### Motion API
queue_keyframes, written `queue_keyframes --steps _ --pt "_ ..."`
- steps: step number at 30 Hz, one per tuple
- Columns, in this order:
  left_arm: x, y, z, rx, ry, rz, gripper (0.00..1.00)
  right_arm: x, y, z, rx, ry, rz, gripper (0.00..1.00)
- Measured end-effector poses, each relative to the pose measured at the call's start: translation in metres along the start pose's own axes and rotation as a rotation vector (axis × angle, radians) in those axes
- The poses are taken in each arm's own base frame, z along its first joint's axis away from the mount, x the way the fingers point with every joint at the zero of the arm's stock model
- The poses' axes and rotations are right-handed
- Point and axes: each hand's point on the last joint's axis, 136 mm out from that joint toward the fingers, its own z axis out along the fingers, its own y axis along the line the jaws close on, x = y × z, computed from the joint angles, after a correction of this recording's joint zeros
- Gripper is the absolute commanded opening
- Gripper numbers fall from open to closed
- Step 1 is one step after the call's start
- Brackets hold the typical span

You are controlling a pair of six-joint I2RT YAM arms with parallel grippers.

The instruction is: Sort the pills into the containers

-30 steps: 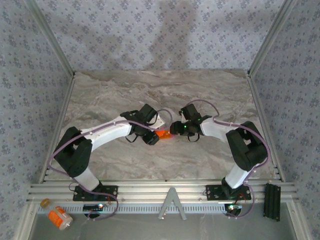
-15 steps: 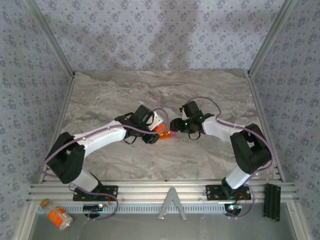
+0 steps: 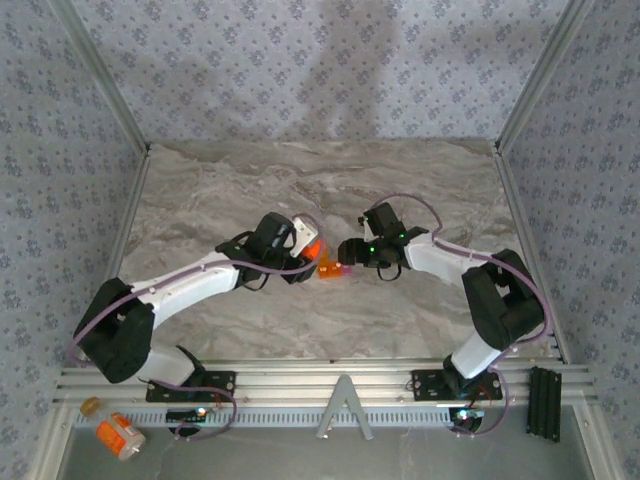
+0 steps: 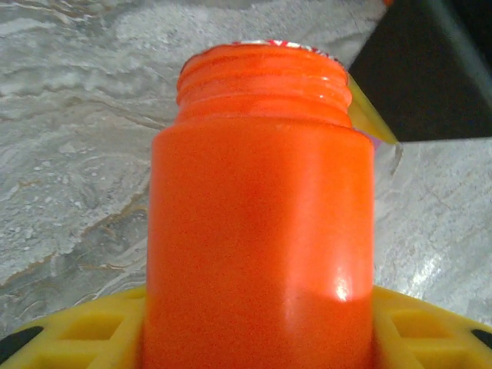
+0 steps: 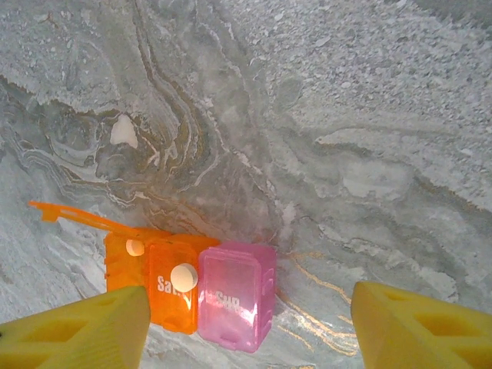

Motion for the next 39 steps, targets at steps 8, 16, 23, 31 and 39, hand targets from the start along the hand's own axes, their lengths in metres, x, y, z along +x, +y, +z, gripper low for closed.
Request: queue_keyframes --steps 8,16,23,31,39 --pt "-0.009 0.010 -0.004 -0.025 -0.096 -0.054 0.00 0.006 0.001 0.001 0.006 0.017 -0.011 0.75" --pt "-0.011 0.017 -0.012 -0.038 -0.191 -0.102 0.00 0.014 0.000 0.002 0.020 0.038 -0.027 0.76" --pt "-0.022 0.019 -0.015 -0.038 -0.238 -0.114 0.00 0.018 0.001 0.003 0.025 0.050 -0.037 0.77" --pt "-0.027 0.021 -0.016 -0.040 -0.261 -0.115 0.00 0.020 0.002 0.006 0.033 0.061 -0.046 0.77" --pt "-0.028 0.022 -0.017 -0.042 -0.264 -0.119 0.00 0.018 0.002 0.013 0.046 0.076 -0.051 0.77"
